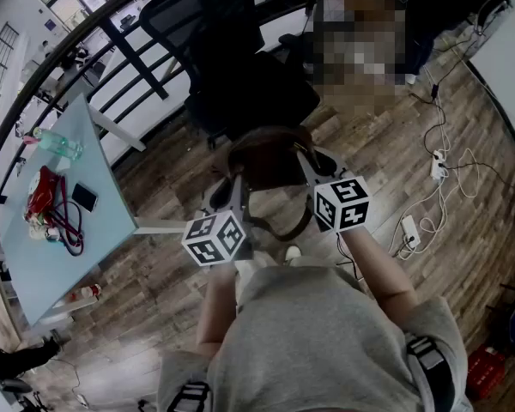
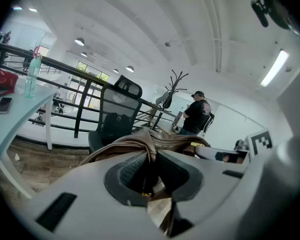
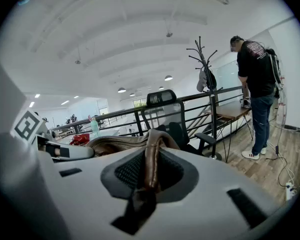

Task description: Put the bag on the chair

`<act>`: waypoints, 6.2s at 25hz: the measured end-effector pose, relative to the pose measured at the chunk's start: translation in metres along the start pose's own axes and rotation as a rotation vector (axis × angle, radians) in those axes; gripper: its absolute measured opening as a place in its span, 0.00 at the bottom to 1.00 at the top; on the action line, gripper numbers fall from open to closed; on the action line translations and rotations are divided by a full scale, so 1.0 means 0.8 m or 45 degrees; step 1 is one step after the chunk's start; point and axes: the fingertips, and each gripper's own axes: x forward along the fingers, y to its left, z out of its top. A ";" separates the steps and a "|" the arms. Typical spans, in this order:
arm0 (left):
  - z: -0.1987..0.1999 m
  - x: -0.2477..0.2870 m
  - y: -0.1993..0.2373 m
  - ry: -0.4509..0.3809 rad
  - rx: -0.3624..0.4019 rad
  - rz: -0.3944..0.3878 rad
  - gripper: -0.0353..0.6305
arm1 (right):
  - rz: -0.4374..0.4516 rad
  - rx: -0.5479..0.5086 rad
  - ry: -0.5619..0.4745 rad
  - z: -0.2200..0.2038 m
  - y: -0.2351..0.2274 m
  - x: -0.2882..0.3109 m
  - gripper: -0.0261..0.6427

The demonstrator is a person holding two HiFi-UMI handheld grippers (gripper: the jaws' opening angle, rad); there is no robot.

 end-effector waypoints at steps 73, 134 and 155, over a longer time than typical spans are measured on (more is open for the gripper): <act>0.161 0.261 0.146 0.068 -0.024 -0.152 0.12 | -0.123 0.179 -0.012 0.100 -0.091 0.274 0.11; 0.048 0.606 0.323 0.416 -0.115 0.170 0.12 | -0.082 0.174 0.437 -0.046 -0.297 0.610 0.11; -0.038 0.648 0.367 0.613 -0.132 0.284 0.13 | -0.219 0.181 0.595 -0.138 -0.339 0.645 0.11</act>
